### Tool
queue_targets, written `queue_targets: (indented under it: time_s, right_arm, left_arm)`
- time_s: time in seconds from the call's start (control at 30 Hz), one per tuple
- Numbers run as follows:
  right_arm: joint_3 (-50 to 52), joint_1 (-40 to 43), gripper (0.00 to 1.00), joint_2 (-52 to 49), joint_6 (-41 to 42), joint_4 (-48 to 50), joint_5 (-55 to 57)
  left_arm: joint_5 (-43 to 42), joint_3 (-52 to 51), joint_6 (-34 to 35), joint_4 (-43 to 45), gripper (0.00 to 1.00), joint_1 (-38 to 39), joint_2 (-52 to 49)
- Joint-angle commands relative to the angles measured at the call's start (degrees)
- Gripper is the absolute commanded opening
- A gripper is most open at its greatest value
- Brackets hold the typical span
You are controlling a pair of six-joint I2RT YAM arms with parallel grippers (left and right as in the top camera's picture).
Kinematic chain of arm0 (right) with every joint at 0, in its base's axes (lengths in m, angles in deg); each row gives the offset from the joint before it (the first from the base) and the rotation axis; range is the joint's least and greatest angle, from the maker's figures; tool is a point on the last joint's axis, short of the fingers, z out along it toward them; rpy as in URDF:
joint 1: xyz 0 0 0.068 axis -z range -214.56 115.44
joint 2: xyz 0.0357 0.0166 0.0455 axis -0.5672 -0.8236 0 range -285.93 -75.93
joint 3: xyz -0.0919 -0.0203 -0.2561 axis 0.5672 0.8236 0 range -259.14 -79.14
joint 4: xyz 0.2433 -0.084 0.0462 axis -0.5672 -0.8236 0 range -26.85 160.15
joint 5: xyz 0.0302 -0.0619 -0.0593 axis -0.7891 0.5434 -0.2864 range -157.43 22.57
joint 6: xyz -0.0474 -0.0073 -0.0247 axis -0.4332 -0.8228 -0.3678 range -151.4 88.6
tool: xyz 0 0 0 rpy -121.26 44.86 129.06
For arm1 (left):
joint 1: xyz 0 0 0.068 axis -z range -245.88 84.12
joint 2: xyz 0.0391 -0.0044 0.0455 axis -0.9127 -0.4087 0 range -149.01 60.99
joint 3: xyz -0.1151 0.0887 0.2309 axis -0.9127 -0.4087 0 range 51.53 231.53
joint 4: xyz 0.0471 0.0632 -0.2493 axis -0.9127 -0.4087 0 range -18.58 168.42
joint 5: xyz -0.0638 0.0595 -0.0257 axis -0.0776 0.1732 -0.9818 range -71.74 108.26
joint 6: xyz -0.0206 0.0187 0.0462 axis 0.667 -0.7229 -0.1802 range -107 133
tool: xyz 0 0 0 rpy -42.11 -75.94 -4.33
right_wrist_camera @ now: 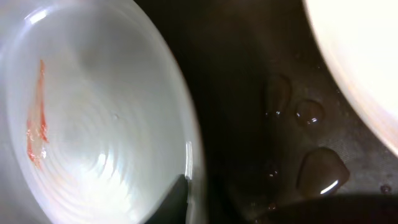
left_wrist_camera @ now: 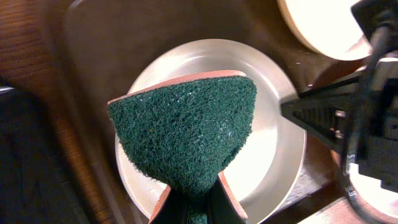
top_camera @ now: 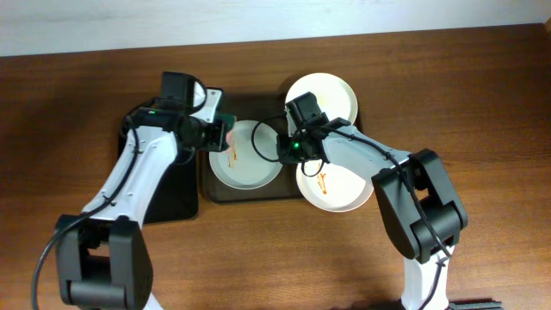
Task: Clean dirty plates on tray and stack at the side
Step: 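Scrub the left plate with the sponge in the left gripper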
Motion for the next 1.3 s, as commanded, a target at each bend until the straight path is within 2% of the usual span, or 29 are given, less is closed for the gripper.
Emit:
queue_targets:
  time_s: [0.0, 0.2, 0.33, 0.4, 0.53, 0.63, 0.7, 0.8, 0.83, 1.0, 1.1, 1.27]
  right_arm:
    - [-0.2, -0.2, 0.04, -1.0, 3.8, -1.6, 6.6]
    - [-0.2, -0.2, 0.04, -1.0, 13.0, -3.1, 9.2]
    - [-0.2, -0.2, 0.04, -1.0, 12.9, -2.8, 8.9]
    - [-0.2, -0.2, 0.04, -1.0, 12.9, -2.8, 8.9]
    - [-0.2, -0.2, 0.04, -1.0, 12.9, -3.1, 8.5]
    - [-0.2, -0.2, 0.04, -1.0, 12.9, -3.6, 8.5]
    - [-0.2, -0.2, 0.04, -1.0, 12.9, -4.4, 8.5]
    - [-0.2, -0.2, 0.04, -1.0, 12.9, -4.7, 8.5]
    - [-0.2, -0.2, 0.04, -1.0, 12.9, -4.9, 8.5]
    - [-0.2, -0.2, 0.04, -1.0, 12.9, -5.4, 8.5]
    - [-0.2, -0.2, 0.04, -1.0, 12.9, -5.4, 8.5]
    - [-0.2, -0.2, 0.04, -1.0, 12.9, -5.6, 8.5]
  left_arm:
    - [-1.6, 1.2, 2.6, 1.0, 0.00, 2.8, -2.1]
    - [-1.6, 1.2, 5.6, 1.0, 0.00, 5.0, -4.4]
    - [-2.1, 0.8, 9.7, 3.3, 0.00, 6.0, -9.1]
    - [-7.9, 0.8, 9.8, 5.8, 0.00, 6.3, -13.7]
    - [-8.7, 0.8, 9.8, 7.8, 0.00, 5.7, -19.3]
    - [2.3, 0.9, 9.7, 6.9, 0.00, 5.0, -19.3]
    - [16.3, 0.9, 2.4, 6.2, 0.00, 6.6, -19.5]
    - [35.5, 0.9, -1.8, 6.3, 0.00, 11.1, -19.5]
    - [39.7, 0.9, -2.6, 6.1, 0.00, 12.2, -19.5]
    - [42.6, 1.3, -1.5, 4.3, 0.00, 11.3, -19.5]
    - [42.4, 2.5, 3.3, 1.6, 0.00, 9.1, -19.5]
    - [35.8, 15.6, 8.3, -7.6, 0.00, 5.6, -19.5]
